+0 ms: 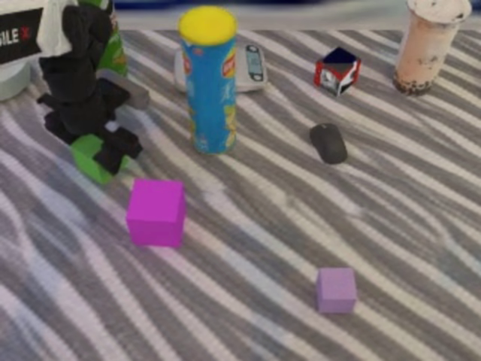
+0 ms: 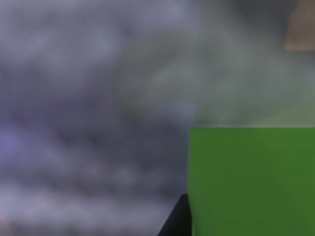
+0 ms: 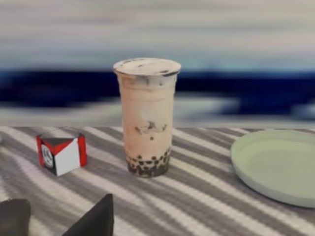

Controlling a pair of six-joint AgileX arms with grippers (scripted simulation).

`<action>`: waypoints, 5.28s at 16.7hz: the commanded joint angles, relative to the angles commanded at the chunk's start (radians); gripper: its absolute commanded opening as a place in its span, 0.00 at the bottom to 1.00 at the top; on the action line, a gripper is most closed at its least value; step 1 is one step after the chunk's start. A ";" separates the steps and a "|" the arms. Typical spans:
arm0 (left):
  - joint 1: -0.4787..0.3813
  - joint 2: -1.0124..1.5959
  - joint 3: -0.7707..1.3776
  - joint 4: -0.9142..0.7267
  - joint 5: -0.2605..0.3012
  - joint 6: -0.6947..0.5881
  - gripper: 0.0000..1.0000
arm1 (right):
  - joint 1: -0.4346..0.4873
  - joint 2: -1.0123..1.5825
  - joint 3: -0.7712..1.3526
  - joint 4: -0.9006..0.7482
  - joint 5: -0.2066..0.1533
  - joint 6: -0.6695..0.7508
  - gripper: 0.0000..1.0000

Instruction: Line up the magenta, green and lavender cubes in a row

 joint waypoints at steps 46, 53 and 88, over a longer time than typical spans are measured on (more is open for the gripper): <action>-0.758 -0.325 -0.222 -0.093 -0.018 -1.400 0.00 | 0.000 0.000 0.000 0.000 0.000 0.000 1.00; -0.752 -0.273 -0.340 0.081 -0.019 -1.403 0.00 | 0.000 0.000 0.000 0.000 0.000 0.000 1.00; -0.737 -0.350 -0.169 -0.166 -0.019 -1.409 1.00 | 0.000 0.000 0.000 0.000 0.000 0.000 1.00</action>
